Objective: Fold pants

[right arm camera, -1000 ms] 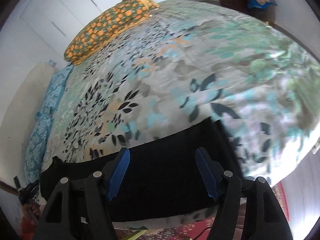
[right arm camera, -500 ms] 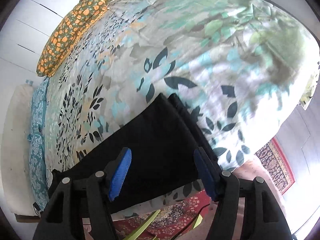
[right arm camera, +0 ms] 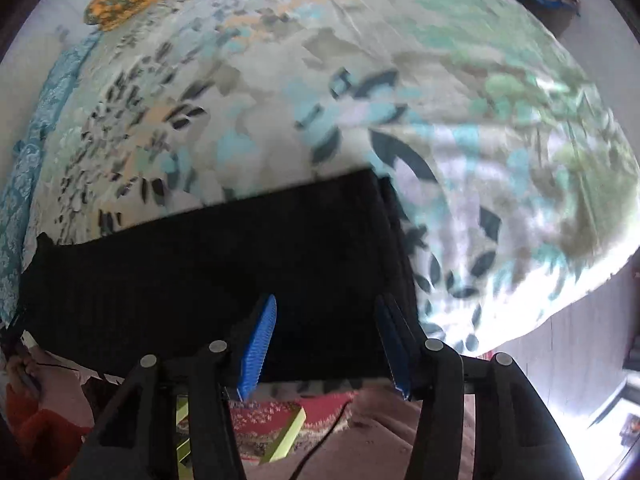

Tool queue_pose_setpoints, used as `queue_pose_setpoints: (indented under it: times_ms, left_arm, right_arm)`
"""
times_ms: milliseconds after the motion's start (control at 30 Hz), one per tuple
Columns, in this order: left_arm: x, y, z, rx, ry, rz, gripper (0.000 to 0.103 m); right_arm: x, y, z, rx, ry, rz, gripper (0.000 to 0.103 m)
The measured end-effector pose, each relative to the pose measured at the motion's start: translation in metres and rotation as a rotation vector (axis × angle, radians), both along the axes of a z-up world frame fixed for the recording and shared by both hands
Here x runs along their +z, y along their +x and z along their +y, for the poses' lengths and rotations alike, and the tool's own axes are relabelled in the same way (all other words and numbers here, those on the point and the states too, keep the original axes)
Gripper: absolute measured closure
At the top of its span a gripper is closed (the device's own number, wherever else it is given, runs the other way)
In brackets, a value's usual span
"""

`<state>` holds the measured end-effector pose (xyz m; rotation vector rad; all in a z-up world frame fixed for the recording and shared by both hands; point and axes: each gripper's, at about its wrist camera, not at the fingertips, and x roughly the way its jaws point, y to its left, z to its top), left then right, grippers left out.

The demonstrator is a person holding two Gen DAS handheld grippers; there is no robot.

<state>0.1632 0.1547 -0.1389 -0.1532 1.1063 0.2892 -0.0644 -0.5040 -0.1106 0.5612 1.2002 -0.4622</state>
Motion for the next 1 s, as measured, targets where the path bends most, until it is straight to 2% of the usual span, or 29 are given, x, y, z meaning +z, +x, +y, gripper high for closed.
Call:
queue_pose_setpoints:
  times_ms: [67, 100, 167, 233, 267, 300, 333, 367, 400, 500, 567, 633, 667, 733, 800, 900, 967, 1000]
  left_arm:
    - [0.001, 0.004, -0.003, -0.009, -0.004, -0.028, 0.012]
    - [0.004, 0.008, -0.006, -0.037, 0.018, -0.059, 0.012]
    - [0.008, 0.02, -0.007, -0.081, 0.107, -0.094, 0.012]
    - [0.001, 0.034, 0.009, -0.022, 0.21, -0.047, 0.011]
    - [-0.01, 0.038, 0.026, 0.056, 0.247, 0.035, 0.011]
    - [-0.021, 0.037, 0.045, 0.128, 0.241, 0.103, 0.006]
    - [-0.028, 0.03, 0.063, 0.19, 0.165, 0.113, 0.002]
    - [-0.028, 0.022, 0.075, 0.252, 0.088, 0.096, 0.001]
    - [-0.026, 0.021, 0.076, 0.26, 0.085, 0.095, 0.001]
    - [-0.017, 0.022, 0.052, 0.219, 0.221, 0.089, 0.003]
    - [-0.004, 0.018, 0.031, 0.151, 0.238, 0.033, 0.003]
    - [0.014, 0.017, 0.004, 0.023, 0.173, -0.072, 0.003]
    - [0.019, 0.02, -0.007, -0.033, 0.138, -0.095, 0.003]
    - [0.02, 0.033, -0.035, -0.18, 0.048, -0.088, 0.003]
    - [0.012, 0.052, -0.063, -0.284, 0.011, -0.053, 0.003]
    - [-0.006, 0.083, -0.087, -0.319, 0.075, -0.032, 0.003]
    - [-0.027, 0.11, -0.086, -0.265, 0.122, 0.034, 0.002]
    - [-0.036, 0.122, -0.082, -0.227, 0.119, 0.071, 0.0]
  right_arm:
    - [0.003, 0.021, 0.006, 0.026, -0.036, -0.082, 0.05]
    - [-0.001, 0.031, 0.009, 0.03, -0.06, -0.11, 0.048]
    - [-0.024, 0.047, 0.011, 0.014, -0.088, -0.063, 0.044]
    - [-0.059, 0.046, 0.005, -0.037, -0.038, 0.022, 0.043]
    - [-0.058, 0.039, 0.005, -0.055, -0.061, -0.052, 0.043]
    - [-0.058, 0.035, 0.005, -0.069, -0.056, -0.077, 0.043]
    - [-0.056, 0.033, 0.006, -0.078, -0.058, -0.087, 0.042]
    - [-0.055, 0.033, 0.007, -0.083, -0.06, -0.089, 0.042]
    - [-0.054, 0.033, 0.008, -0.084, -0.062, -0.09, 0.042]
    - [-0.054, 0.035, 0.008, -0.084, -0.062, -0.107, 0.039]
    - [-0.057, 0.031, 0.009, -0.087, -0.046, -0.13, 0.032]
    - [-0.06, 0.032, 0.012, -0.074, -0.051, -0.134, 0.024]
    - [-0.059, 0.031, 0.014, -0.059, -0.062, -0.126, 0.021]
    - [-0.061, 0.035, 0.021, -0.025, -0.092, -0.102, 0.012]
    - [-0.064, 0.041, 0.027, 0.001, -0.124, -0.079, 0.007]
    - [-0.065, 0.038, 0.03, -0.004, -0.134, -0.095, 0.004]
    - [-0.065, 0.035, 0.029, -0.008, -0.128, -0.105, 0.004]
    - [-0.065, 0.034, 0.029, -0.008, -0.127, -0.106, 0.004]
